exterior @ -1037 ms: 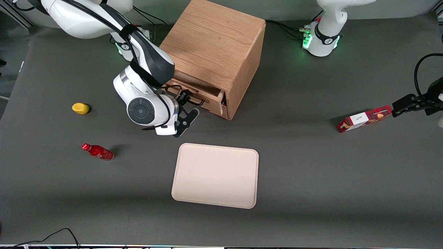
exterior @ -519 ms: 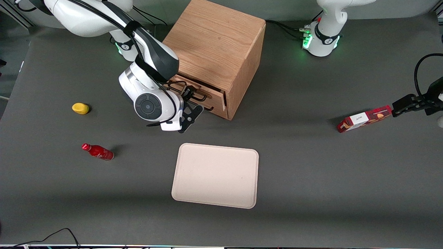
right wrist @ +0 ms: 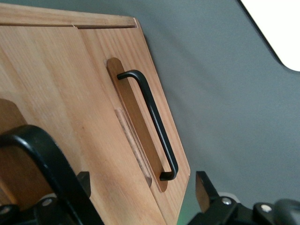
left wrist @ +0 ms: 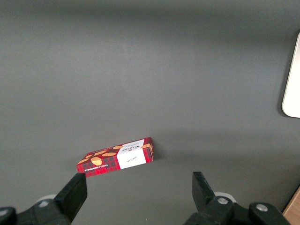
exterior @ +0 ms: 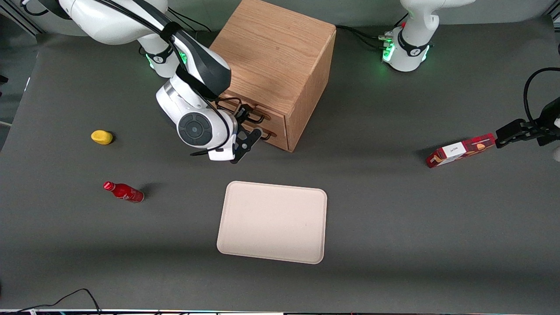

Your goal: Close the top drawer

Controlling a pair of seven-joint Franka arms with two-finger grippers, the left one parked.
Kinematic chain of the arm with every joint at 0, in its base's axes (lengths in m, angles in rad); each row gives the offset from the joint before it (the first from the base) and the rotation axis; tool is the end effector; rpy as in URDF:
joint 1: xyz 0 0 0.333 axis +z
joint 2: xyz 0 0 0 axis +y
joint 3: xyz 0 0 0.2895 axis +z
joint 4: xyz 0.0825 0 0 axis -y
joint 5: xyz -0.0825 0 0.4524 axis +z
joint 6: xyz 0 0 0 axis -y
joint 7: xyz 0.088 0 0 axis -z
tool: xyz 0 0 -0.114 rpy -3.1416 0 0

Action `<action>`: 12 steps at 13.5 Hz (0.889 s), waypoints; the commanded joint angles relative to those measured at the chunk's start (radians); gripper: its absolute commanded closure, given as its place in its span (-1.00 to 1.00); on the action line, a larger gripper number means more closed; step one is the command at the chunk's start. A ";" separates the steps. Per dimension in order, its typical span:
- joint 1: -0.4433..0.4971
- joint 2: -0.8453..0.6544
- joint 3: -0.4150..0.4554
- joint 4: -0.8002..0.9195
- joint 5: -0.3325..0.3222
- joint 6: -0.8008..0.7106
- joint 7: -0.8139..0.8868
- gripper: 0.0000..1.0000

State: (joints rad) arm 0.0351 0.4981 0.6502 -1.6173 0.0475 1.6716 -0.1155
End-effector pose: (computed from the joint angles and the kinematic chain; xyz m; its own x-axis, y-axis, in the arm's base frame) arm 0.5412 0.4060 0.3065 0.6388 0.7113 -0.2933 0.6123 -0.7008 -0.3659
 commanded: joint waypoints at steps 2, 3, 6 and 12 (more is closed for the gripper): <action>-0.007 -0.027 0.028 -0.049 -0.005 0.017 0.045 -1.00; -0.007 -0.027 0.028 -0.049 -0.005 0.017 0.045 -1.00; -0.017 -0.041 0.029 -0.046 -0.005 0.008 0.040 -1.00; -0.034 -0.056 0.037 -0.030 -0.001 -0.015 0.030 -1.00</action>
State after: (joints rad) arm 0.0173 0.4790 0.6670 -1.6237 0.0430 1.6719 -0.1073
